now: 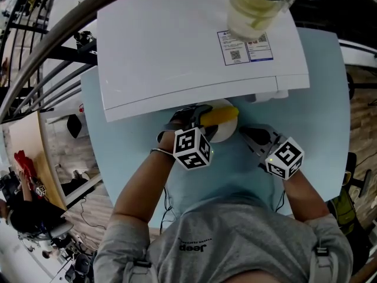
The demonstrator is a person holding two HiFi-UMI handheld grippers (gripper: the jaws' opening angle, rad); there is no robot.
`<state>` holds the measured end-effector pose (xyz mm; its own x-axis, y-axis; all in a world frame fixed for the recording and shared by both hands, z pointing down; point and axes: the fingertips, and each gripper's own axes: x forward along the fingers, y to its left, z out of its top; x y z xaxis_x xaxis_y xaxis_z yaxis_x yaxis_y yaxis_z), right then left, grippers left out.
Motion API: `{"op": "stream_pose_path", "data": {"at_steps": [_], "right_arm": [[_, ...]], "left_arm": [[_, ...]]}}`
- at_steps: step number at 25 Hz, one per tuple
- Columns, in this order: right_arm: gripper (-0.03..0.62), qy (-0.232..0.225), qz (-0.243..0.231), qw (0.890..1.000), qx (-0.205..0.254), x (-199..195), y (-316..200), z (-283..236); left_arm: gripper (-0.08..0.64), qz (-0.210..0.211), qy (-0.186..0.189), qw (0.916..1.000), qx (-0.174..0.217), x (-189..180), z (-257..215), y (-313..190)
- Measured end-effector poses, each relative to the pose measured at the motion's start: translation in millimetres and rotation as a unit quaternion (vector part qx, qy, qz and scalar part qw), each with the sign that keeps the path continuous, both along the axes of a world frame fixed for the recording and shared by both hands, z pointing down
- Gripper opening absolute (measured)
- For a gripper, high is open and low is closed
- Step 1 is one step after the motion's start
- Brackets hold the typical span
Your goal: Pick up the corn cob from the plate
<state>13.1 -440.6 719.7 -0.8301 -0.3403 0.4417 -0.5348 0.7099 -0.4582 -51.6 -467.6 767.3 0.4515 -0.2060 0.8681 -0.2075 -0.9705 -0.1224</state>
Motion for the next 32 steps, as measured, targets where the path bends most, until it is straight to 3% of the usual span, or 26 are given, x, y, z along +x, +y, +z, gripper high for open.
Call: {"op": "stream_pose_path", "data": {"at_steps": [9, 16, 25, 32], "right_arm": [[0.017, -0.01, 0.025, 0.999, 0.021, 6.6, -1.4, -38.8], [0.017, -0.029, 0.052, 0.997, 0.044, 11.8, 2.8, -88.2], [0.017, -0.056, 0.086, 0.992, 0.07, 12.4, 6.2, -164.0], [0.017, -0.06, 0.109, 0.985, 0.116, 3.5, -3.8, -232.7]], "left_arm": [[0.267, -0.034, 0.065, 0.9973, 0.0, 1.9, -53.2, 7.2], [0.267, -0.083, 0.142, 0.9862, 0.014, -1.5, -118.4, 13.2], [0.267, -0.116, 0.251, 0.96, 0.043, -6.5, -221.7, 32.4], [0.267, -0.159, 0.361, 0.9169, 0.059, -27.4, -301.5, 38.0]]}}
